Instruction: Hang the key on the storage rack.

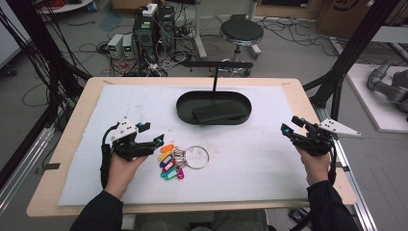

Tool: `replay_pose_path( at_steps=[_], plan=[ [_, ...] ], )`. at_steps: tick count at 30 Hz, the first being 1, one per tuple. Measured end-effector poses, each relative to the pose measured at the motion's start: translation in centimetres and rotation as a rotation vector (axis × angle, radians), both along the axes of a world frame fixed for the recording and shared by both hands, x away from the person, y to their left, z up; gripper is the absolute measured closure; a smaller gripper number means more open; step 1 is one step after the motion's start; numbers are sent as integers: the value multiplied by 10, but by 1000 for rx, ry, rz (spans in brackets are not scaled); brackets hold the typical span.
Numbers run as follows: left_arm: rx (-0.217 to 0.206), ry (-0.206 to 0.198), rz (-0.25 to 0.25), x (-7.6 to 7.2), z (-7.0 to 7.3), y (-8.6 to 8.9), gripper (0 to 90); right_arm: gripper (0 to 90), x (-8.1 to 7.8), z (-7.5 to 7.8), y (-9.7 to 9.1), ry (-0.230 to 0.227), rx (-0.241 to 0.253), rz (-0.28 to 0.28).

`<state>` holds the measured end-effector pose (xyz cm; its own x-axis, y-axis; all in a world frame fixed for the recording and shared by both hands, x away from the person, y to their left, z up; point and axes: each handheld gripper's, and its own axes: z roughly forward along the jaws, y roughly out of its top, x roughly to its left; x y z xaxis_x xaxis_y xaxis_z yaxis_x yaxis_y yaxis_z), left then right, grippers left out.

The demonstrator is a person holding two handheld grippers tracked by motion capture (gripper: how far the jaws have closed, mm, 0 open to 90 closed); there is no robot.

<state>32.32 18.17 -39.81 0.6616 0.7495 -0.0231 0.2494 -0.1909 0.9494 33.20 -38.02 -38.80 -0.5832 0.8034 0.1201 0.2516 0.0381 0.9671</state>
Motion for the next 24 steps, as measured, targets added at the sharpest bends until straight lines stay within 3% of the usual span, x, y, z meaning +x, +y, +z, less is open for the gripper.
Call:
replay_pose_path(
  at_steps=[7, 13, 16, 20, 21, 24],
  plan=[
    [-8, 4, -80, 3, 1, -10, 254, 355, 0, -1, 1, -1, -9, 1],
    [-20, 46, -88, 12, 3, -21, 254, 354, 1, -3, 4, 5, -20, 7],
    [-33, 77, -129, 17, 1, -27, 267, 354, 0, -3, 4, 1, -23, 11],
    [0, 100, -196, 23, -1, -42, 349, 354, 0, -3, 4, 0, -26, 13],
    [13, 105, -212, 24, -2, -46, 414, 354, 0, -3, 5, 4, -24, 15],
    [39, 123, -239, 29, -5, -58, 453, 354, 0, -3, 5, 0, -29, 17]
  ],
)
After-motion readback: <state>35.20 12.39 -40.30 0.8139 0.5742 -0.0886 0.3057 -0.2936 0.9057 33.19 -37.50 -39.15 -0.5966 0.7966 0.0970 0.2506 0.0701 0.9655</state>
